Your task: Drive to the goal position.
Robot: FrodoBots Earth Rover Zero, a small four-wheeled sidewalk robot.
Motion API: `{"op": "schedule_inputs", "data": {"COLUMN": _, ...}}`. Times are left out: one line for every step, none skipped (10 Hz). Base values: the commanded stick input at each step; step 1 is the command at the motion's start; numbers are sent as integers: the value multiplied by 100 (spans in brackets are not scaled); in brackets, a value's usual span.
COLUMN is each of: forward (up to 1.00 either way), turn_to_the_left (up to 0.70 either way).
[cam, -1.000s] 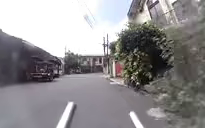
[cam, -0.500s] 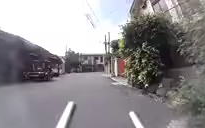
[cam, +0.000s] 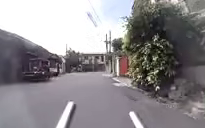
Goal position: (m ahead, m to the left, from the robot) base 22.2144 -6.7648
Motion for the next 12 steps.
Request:
{"op": "schedule_inputs", "data": {"forward": 100, "turn_to_the_left": 0}}
{"op": "schedule_inputs", "data": {"forward": 100, "turn_to_the_left": 0}}
{"op": "schedule_inputs", "data": {"forward": 100, "turn_to_the_left": 0}}
{"op": "schedule_inputs", "data": {"forward": 100, "turn_to_the_left": 0}}
{"op": "schedule_inputs", "data": {"forward": 100, "turn_to_the_left": 0}}
{"op": "schedule_inputs", "data": {"forward": 100, "turn_to_the_left": 0}}
{"op": "schedule_inputs", "data": {"forward": 100, "turn_to_the_left": 0}}
{"op": "schedule_inputs", "data": {"forward": 100, "turn_to_the_left": 0}}
{"op": "schedule_inputs", "data": {"forward": 100, "turn_to_the_left": 0}}
{"op": "schedule_inputs", "data": {"forward": 100, "turn_to_the_left": 0}}
{"op": "schedule_inputs", "data": {"forward": 100, "turn_to_the_left": 0}}
{"op": "schedule_inputs", "data": {"forward": 100, "turn_to_the_left": 0}}
